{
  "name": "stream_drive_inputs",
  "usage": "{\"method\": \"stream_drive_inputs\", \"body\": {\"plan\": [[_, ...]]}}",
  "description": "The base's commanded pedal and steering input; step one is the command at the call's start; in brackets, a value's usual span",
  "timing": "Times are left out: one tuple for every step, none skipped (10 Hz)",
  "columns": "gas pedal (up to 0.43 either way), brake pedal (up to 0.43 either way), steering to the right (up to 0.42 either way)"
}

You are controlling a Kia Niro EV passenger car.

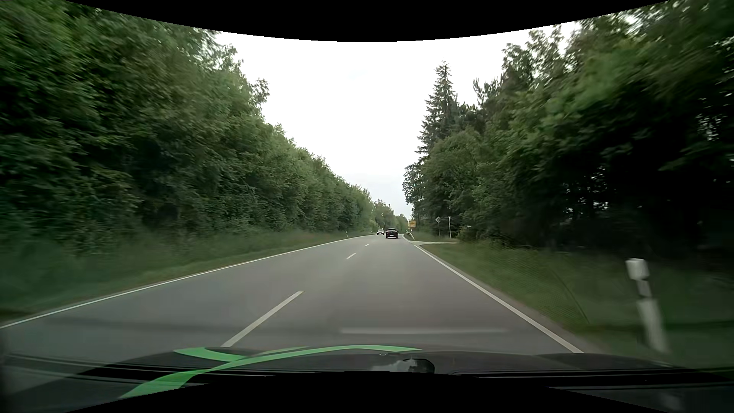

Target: Follow the waypoints while adhering to traffic rules and regulations

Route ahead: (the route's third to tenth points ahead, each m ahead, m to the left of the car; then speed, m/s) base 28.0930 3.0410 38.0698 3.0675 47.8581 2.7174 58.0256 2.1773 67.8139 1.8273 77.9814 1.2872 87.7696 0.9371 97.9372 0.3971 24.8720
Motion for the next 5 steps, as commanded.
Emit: {"method": "stream_drive_inputs", "body": {"plan": [[0.067, 0.000, 0.001], [0.067, 0.000, 0.002], [0.067, 0.000, 0.001], [0.079, 0.000, 0.001], [0.087, 0.000, 0.001]]}}
